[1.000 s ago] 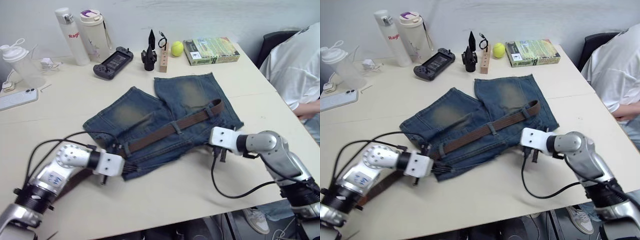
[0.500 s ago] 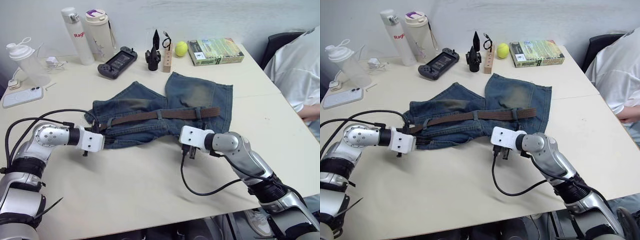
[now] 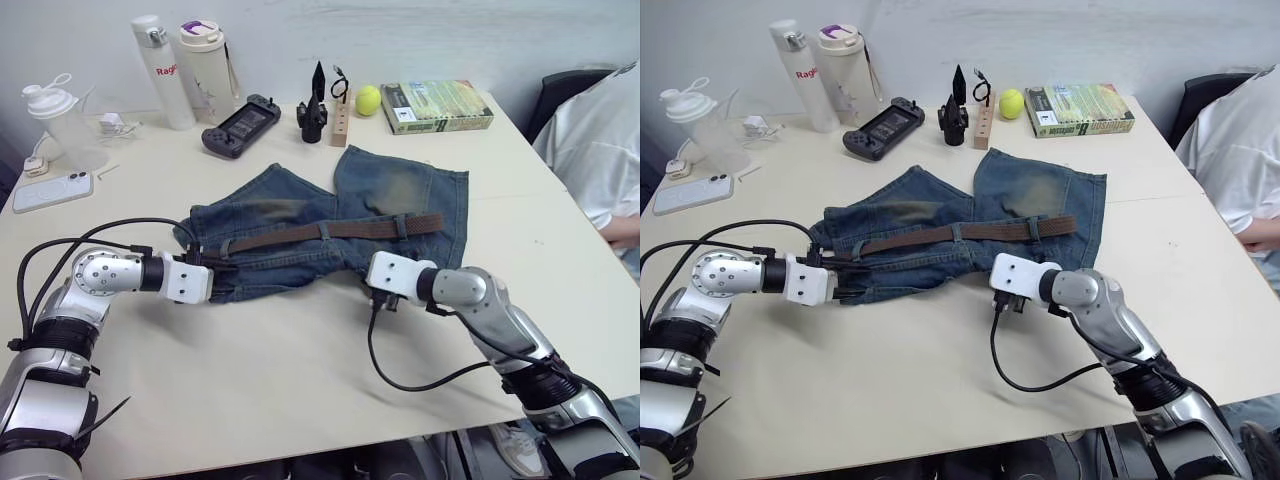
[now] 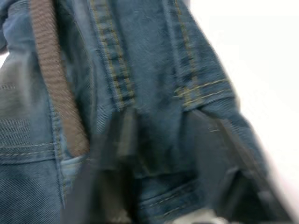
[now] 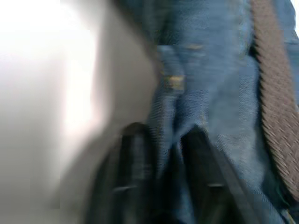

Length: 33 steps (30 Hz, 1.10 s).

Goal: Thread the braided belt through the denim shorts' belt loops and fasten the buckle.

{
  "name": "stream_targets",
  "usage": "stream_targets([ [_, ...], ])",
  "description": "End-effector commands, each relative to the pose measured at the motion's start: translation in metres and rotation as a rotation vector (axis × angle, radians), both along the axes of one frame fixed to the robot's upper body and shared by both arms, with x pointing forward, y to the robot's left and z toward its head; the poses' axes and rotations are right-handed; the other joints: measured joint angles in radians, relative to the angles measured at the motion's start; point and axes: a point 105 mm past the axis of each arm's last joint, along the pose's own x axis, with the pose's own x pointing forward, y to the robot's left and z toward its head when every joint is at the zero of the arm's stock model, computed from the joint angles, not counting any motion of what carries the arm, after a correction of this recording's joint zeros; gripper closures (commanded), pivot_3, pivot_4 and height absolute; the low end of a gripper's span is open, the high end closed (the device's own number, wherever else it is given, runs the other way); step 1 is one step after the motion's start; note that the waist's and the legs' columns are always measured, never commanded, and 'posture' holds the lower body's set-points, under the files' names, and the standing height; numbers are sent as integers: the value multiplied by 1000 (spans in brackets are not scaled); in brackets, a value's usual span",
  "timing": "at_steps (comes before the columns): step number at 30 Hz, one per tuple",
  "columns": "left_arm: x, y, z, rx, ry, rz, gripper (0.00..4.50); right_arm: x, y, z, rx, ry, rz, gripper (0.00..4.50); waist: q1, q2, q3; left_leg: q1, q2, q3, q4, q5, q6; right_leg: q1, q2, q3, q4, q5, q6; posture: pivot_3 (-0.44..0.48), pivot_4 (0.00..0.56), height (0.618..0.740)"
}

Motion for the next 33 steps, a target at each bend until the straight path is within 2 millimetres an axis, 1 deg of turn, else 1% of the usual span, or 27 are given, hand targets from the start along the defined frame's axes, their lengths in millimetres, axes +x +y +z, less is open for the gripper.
stream_targets([
  [1, -14, 0, 22, -102, 130, 3, 1498, -11, -14, 23, 116, 85, -13, 1256, -1, 1, 1, -1, 0, 0, 0, 0, 0, 0, 0, 0, -1, 0, 0, 0, 150, 720],
  [3, -20, 3, 36, -173, 227, 40, 1498, -14, -19, 45, 191, 108, -11, 256, -2, 3, 4, -4, 0, -2, 0, 0, 0, -2, 1, -1, -4, 0, 0, 0, 150, 720],
  [4, -22, 5, 41, -198, 272, 59, 1498, -16, -21, 54, 217, 123, -4, 62, -2, 4, 6, -5, 0, -2, 0, 0, 0, -2, 2, -1, -5, 0, 0, 0, 150, 720],
  [7, -17, 17, 58, -299, 368, 146, 1498, -13, -27, 80, 336, 173, -20, 62, -10, 5, 8, -5, 0, -2, 0, 1, 0, -2, 5, -1, -4, 0, 0, 0, 150, 720],
  [8, -10, 23, 65, -352, 377, 195, 1498, -6, -31, 87, 367, 177, -48, 62, -11, 5, 8, -5, 0, -2, 0, 1, -1, -2, 6, -1, -4, 0, 0, 0, 150, 720],
  [10, -1, 30, 70, -411, 406, 249, 1498, 6, -38, 96, 397, 180, -95, 62, -13, 5, 8, -5, 0, -3, 0, 1, -1, -2, 7, -1, -3, 0, 0, 0, 150, 720],
  [11, 7, 36, 70, -460, 425, 306, 1498, 20, -44, 101, 432, 177, -157, 62, -14, 5, 9, -5, 0, -2, 0, 1, -1, -2, 7, -1, -3, 0, 0, 0, 150, 720],
  [12, 13, 39, 69, -491, 439, 342, 1498, 30, -49, 104, 456, 179, -198, 62, -14, 5, 9, -5, 0, -1, -1, 1, -1, -3, 8, -1, -4, 0, 0, 0, 150, 720],
  [13, 21, 43, 65, -536, 456, 395, 1498, 45, -55, 104, 464, 177, -251, 62, -15, 5, 9, -5, 0, 0, -1, 1, -1, -3, 8, -2, -3, 0, 1, 0, 150, 720],
  [14, 27, 45, 60, -561, 472, 432, 1498, 57, -61, 102, 477, 182, -306, 62, -15, 5, 9, -6, -1, 3, -1, 2, 0, -7, 9, -2, -2, 1, 2, 0, 150, 720],
  [16, 32, 45, 49, -597, 521, 472, 1498, 74, -71, 95, 485, 198, -385, 62, -16, 5, 8, -6, -1, 5, -1, 2, 0, -10, 8, -2, 1, 1, 2, 0, 150, 720],
  [18, 32, 44, 40, -625, 590, 485, 1498, 85, -77, 90, 518, 224, -436, 62, -18, 4, 8, -10, -2, 6, -1, 2, 0, -14, 8, -1, 2, 1, 2, 0, 150, 720],
  [19, 32, 43, 35, -636, 618, 491, 1498, 90, -81, 84, 504, 235, -460, 62, -18, 4, 8, -16, -1, 7, 1, 3, 1, -20, 8, -1, 3, 1, 2, 0, 150, 720],
  [24, 33, 39, 15, -652, 699, 534, 1498, 92, -81, 62, 443, 338, -442, 62, -19, 4, 9, -19, -1, 7, 1, 3, 1, -23, 9, -1, 4, 1, 2, 0, 150, 720],
  [27, 34, 35, 10, -673, 754, 550, 1498, 92, -75, 58, 457, 384, -417, 62, -19, 4, 8, -19, -1, 8, 2, 3, 1, -23, 9, 0, 5, 1, 2, 0, 150, 720],
  [30, 33, 30, 3, -647, 775, 547, 1498, 92, -72, 55, 458, 405, -399, 812, -19, 4, 8, -19, 0, 7, 4, 3, 1, -23, 9, 0, 7, 1, 2, 0, 150, 720],
  [33, 31, 27, -2, -631, 801, 541, 1498, 89, -69, 51, 440, 421, -376, 2223, -19, 4, 8, -19, -1, 7, 5, 3, 1, -23, 9, 0, 8, 1, 2, 0, 150, 720],
])
